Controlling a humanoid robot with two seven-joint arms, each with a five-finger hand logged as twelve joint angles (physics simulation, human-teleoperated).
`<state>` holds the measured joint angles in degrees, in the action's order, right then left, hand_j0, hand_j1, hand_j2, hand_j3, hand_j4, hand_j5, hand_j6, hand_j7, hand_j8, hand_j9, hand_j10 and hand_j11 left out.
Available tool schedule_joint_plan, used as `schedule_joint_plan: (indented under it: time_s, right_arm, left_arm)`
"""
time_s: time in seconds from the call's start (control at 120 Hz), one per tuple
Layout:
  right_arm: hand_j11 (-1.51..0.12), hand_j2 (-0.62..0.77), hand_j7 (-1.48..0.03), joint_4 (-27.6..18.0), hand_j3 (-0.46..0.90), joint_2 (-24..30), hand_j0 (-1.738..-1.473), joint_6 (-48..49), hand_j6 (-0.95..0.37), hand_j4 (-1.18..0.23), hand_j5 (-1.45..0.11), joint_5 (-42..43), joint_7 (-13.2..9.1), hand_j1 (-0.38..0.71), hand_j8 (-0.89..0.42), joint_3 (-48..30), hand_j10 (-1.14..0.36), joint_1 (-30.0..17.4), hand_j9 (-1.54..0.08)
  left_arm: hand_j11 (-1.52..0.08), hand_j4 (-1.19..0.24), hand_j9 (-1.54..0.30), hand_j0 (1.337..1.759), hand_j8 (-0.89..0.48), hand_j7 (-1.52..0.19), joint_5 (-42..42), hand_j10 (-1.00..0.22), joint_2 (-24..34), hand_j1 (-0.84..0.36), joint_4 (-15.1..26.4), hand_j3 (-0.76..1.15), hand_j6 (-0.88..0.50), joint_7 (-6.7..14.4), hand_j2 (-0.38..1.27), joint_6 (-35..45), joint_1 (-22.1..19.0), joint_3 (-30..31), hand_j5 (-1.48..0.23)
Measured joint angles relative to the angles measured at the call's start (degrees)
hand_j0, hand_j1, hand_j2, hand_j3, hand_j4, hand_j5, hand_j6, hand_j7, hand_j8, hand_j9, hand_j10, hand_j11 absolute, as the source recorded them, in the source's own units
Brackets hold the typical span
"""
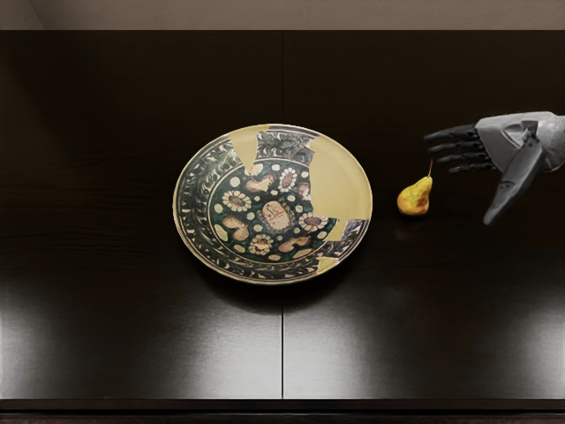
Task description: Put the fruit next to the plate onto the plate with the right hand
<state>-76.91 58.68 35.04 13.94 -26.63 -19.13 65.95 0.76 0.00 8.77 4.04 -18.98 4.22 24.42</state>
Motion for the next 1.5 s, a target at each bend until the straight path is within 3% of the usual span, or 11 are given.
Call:
schedule_joint_plan:
  time_s: [0.458, 0.825, 0.925, 1.15, 1.5]
  right_arm:
    - [-0.05, -0.01, -0.05, -4.6, 0.00, 3.6, -1.658, 0.0, -0.04, -0.04, -0.05, 5.0, 0.0, -0.30, -0.04, 0.3, -0.04, -1.3, -0.05]
    - [-0.12, -0.02, -0.12, -1.8, 0.00, 4.5, -1.658, -0.5, -0.10, -0.10, -0.12, 5.4, 1.0, -0.24, -0.10, -2.1, -0.10, -1.4, -0.12]
    - [-0.16, -0.02, -0.15, -1.1, 0.00, 2.2, -1.658, -5.2, -0.13, -0.12, -0.16, 8.4, 3.6, -0.21, -0.12, -2.2, -0.12, -1.5, -0.16]
    - [-0.19, -0.03, -0.18, -0.5, 0.00, -2.1, -1.658, -17.6, -0.15, -0.15, -0.19, 18.0, 13.9, -0.18, -0.15, -1.7, -0.15, -4.9, -0.19]
    - [-0.19, -0.03, -0.19, 0.3, 0.00, -4.7, -1.658, -24.8, -0.15, -0.15, -0.19, 22.8, 22.5, -0.18, -0.15, -1.7, -0.15, -12.4, -0.19]
  left_arm:
    - [0.00, 0.00, 0.00, 1.658, 0.00, 0.00, 0.0, 0.00, 0.0, 0.35, -0.3, 0.00, 0.00, 0.0, 0.00, 0.0, 1.0, 0.2, 0.00]
    - [0.00, 0.00, 0.00, 1.658, 0.00, 0.00, 0.0, 0.00, 0.0, 0.35, -0.5, 0.00, 0.00, 0.0, 0.00, 0.0, 3.7, 2.4, 0.00]
    - [0.00, 0.00, 0.00, 1.658, 0.00, 0.00, 0.0, 0.00, 0.0, 0.35, -0.5, 0.00, 0.00, 0.0, 0.00, 0.0, 4.2, 3.9, 0.00]
    - [0.00, 0.00, 0.00, 1.658, 0.00, 0.00, 0.0, 0.00, 0.0, 0.35, -0.5, 0.00, 0.00, 0.0, 0.00, 0.0, 4.2, 4.8, 0.00]
    - [0.00, 0.00, 0.00, 1.658, 0.00, 0.00, 0.0, 0.00, 0.0, 0.35, -0.5, 0.00, 0.00, 0.0, 0.00, 0.0, 4.0, 5.0, 0.00]
